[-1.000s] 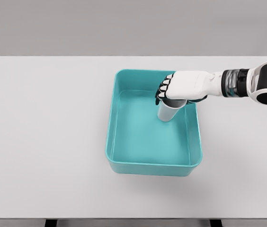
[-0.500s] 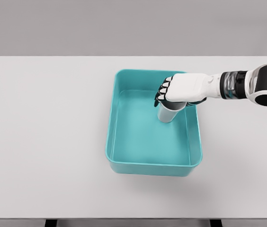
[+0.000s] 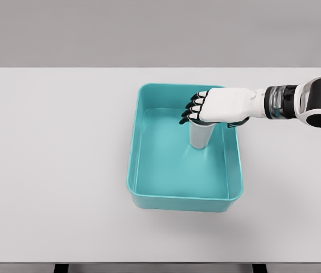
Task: Put the paper cup into the basket with your right arm
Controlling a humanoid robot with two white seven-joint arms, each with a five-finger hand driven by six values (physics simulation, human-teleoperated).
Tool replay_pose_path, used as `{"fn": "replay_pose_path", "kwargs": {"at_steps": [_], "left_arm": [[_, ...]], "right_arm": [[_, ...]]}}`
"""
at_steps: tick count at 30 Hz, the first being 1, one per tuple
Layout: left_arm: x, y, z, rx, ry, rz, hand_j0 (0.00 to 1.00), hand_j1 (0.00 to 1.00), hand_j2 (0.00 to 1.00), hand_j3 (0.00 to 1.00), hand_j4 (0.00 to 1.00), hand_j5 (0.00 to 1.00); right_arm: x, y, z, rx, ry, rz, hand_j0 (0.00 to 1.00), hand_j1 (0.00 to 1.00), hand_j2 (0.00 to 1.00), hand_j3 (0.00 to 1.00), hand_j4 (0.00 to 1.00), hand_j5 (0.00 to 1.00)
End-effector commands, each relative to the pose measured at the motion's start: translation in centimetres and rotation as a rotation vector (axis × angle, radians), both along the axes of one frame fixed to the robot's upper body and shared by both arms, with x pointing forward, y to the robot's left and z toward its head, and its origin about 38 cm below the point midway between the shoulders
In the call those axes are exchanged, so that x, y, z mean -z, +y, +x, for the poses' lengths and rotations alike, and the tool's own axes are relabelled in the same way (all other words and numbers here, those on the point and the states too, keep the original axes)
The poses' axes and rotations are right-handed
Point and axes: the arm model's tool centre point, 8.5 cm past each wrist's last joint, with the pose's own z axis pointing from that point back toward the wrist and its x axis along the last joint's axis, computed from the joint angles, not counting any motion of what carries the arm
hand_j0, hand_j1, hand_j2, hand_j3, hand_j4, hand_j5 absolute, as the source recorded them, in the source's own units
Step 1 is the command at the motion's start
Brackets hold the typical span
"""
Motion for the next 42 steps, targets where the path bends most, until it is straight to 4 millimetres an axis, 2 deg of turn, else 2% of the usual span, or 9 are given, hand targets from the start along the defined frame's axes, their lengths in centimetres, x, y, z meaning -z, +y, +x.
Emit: {"fn": "replay_pose_path", "kwargs": {"at_steps": [1, 17, 32, 40, 42], "left_arm": [[0.0, 0.0, 0.0, 0.0, 0.0, 0.0, 1.0, 1.0, 1.0, 1.0, 1.0, 1.0], [0.0, 0.0, 0.0, 0.0, 0.0, 0.0, 1.0, 1.0, 1.0, 1.0, 1.0, 1.0], [0.0, 0.0, 0.0, 0.0, 0.0, 0.0, 1.0, 1.0, 1.0, 1.0, 1.0, 1.0], [0.0, 0.0, 0.0, 0.0, 0.0, 0.0, 1.0, 1.0, 1.0, 1.0, 1.0, 1.0], [0.0, 0.0, 0.0, 0.0, 0.0, 0.0, 1.0, 1.0, 1.0, 1.0, 1.0, 1.0]], "right_arm": [[0.0, 0.0, 0.0, 0.003, 0.001, 0.003, 0.99, 0.99, 0.99, 0.99, 0.99, 0.99], [-0.2, 0.0, -0.1, -0.003, -0.005, 0.001, 0.99, 0.99, 0.99, 0.99, 0.99, 0.99], [-1.2, -0.1, 0.0, -0.006, -0.026, 0.011, 1.0, 1.0, 1.0, 1.0, 1.0, 1.0], [-2.9, -0.5, 0.2, -0.003, -0.06, 0.029, 1.0, 1.0, 1.0, 1.0, 1.0, 1.0], [-3.5, -1.2, 0.2, 0.008, -0.072, 0.031, 1.0, 1.0, 1.0, 1.0, 1.0, 1.0]]}}
